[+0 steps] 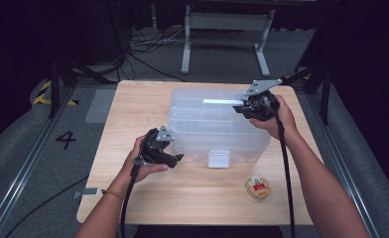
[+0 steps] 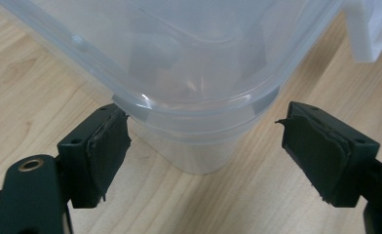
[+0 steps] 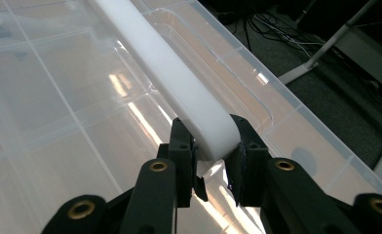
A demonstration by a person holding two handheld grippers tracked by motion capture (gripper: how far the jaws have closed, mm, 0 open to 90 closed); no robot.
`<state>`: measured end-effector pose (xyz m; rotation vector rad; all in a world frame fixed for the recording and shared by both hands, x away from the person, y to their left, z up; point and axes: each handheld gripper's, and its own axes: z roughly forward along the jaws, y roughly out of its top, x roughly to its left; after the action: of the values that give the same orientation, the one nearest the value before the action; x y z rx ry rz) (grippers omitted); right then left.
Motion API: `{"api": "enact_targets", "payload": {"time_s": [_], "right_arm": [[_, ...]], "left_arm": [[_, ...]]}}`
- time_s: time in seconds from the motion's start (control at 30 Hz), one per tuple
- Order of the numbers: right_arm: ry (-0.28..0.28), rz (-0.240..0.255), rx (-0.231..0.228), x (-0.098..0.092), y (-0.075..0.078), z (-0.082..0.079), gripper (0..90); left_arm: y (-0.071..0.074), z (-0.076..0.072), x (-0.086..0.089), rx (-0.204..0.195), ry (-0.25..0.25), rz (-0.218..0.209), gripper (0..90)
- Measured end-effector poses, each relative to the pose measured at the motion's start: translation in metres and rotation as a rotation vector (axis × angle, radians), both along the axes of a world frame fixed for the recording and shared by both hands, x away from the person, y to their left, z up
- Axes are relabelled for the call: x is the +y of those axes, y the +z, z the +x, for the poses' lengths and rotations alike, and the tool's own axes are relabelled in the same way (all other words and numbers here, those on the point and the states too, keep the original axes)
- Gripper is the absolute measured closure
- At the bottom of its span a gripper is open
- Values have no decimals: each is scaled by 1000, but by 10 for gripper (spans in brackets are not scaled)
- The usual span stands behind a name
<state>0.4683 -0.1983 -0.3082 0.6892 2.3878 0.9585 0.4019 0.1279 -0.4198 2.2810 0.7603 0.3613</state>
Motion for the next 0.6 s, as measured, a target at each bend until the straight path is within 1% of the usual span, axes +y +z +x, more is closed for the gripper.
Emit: {"api": "enact_targets", "payload": {"time_s": [0.03, 0.1, 0.17, 0.23, 0.27, 0.33, 0.43, 0.5, 0.53, 0.6], "right_arm": [[-1, 1, 1, 0, 0, -1, 750], [-1, 2, 5, 0, 0, -1, 751], [-1, 1, 9, 0, 1, -1, 751], [0, 10, 16, -1, 1, 0, 752], [1, 15, 18, -1, 1, 1, 752], [2, 16, 24, -1, 2, 1, 752], [-2, 25, 30, -2, 3, 2, 752], [-5, 20, 31, -2, 4, 2, 751], [-5, 20, 31, -2, 4, 2, 751], [-17, 15, 45, -1, 6, 3, 751]], "left_arm": [[0, -1, 0, -3, 1, 5, 186], [0, -2, 0, -4, 0, 1, 193], [0, -2, 2, -6, 1, -9, 211], [0, -2, 5, -4, -8, -21, 225], [0, -1, 6, -7, -14, -21, 233], [-1, 0, 8, -4, -21, -41, 240], [1, 0, 10, -14, -18, -35, 244], [1, -1, 12, -10, -28, -40, 249], [1, -1, 12, -10, -28, -40, 266], [2, -3, 13, -22, -27, -36, 272]]}}
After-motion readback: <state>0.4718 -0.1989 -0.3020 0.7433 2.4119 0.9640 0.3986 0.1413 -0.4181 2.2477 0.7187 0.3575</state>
